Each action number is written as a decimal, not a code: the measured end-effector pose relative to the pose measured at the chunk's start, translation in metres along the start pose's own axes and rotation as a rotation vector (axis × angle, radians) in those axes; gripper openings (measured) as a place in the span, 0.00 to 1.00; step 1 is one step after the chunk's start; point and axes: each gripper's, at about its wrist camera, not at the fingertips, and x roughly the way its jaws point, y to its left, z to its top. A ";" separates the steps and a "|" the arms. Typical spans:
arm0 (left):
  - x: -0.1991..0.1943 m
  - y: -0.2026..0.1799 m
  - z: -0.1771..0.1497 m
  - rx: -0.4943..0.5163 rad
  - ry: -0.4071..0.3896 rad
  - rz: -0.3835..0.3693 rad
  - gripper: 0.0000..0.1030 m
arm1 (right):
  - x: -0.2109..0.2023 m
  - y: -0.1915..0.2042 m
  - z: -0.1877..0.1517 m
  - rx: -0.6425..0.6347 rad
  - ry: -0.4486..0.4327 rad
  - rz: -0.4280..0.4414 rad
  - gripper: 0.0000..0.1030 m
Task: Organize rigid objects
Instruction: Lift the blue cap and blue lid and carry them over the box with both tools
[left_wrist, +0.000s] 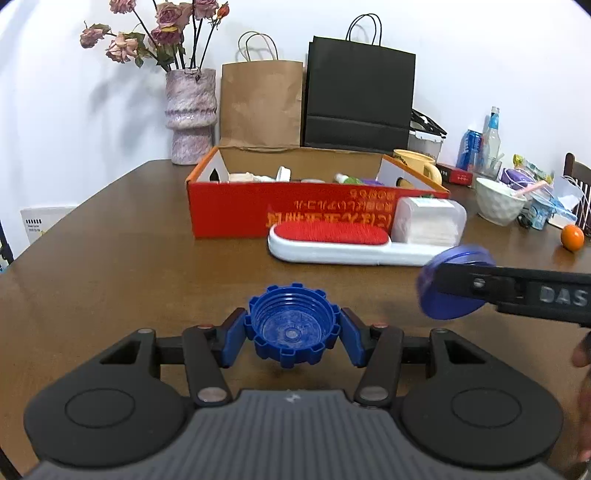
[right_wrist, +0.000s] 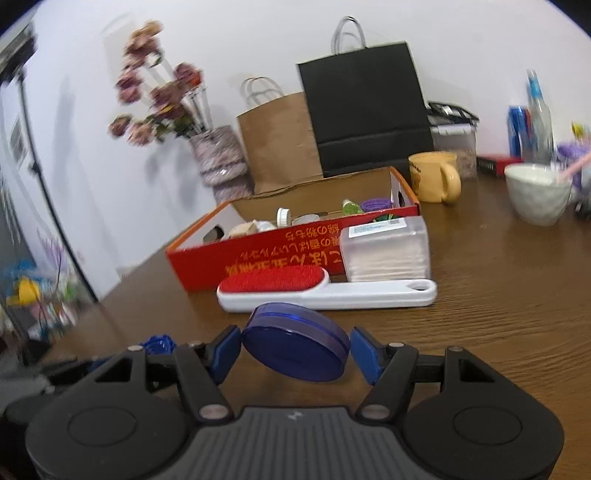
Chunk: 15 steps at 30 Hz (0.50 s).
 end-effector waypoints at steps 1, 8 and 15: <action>-0.004 -0.001 -0.002 0.001 0.000 0.000 0.53 | -0.007 0.001 -0.001 -0.018 0.000 0.002 0.63; -0.032 -0.011 -0.013 0.022 -0.027 0.009 0.53 | -0.043 0.015 -0.014 -0.075 -0.026 0.018 0.63; -0.075 -0.021 -0.019 0.068 -0.120 0.043 0.53 | -0.069 0.026 -0.027 -0.086 -0.061 0.041 0.63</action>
